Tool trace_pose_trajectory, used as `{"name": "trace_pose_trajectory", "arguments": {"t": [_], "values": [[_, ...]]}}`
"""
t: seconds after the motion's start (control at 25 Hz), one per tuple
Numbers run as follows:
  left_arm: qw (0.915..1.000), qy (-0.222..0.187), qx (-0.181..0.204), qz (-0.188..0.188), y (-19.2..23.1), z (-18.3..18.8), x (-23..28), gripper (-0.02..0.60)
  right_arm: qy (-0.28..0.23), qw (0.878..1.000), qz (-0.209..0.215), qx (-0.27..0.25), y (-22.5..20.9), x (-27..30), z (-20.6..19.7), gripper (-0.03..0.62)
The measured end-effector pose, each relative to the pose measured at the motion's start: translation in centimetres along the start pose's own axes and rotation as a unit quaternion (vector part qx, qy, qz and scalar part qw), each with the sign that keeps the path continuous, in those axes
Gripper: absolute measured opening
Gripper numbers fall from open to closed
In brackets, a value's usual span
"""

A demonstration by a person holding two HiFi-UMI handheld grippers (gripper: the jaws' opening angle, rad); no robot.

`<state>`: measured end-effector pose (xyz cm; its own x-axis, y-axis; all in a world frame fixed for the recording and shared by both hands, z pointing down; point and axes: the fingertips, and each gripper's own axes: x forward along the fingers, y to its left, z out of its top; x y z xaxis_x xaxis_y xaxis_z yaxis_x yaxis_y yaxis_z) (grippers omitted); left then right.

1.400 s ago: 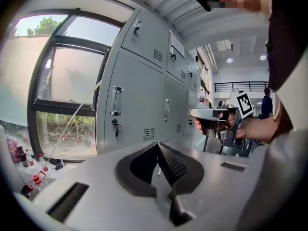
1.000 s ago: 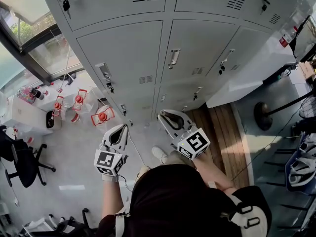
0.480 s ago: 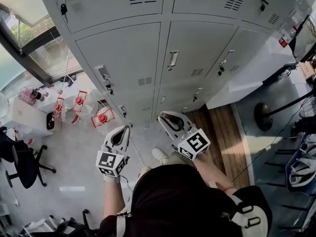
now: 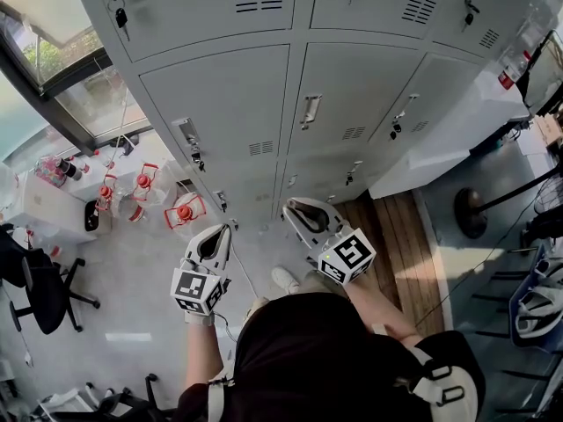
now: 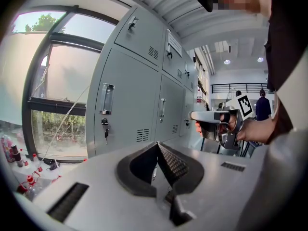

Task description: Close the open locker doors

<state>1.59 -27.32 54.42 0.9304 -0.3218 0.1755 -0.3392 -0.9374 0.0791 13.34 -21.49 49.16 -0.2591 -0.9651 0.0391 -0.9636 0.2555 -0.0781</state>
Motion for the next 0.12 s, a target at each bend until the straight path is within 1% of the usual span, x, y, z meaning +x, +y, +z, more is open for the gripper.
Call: {"name": "trace_pose_trajectory", "arguments": {"t": [0.12], "values": [[1.0000, 0.000, 0.000, 0.001, 0.00, -0.03, -0.01, 0.009, 0.000, 1.000, 0.002, -0.001, 0.06, -0.02, -0.02, 0.052]]}}
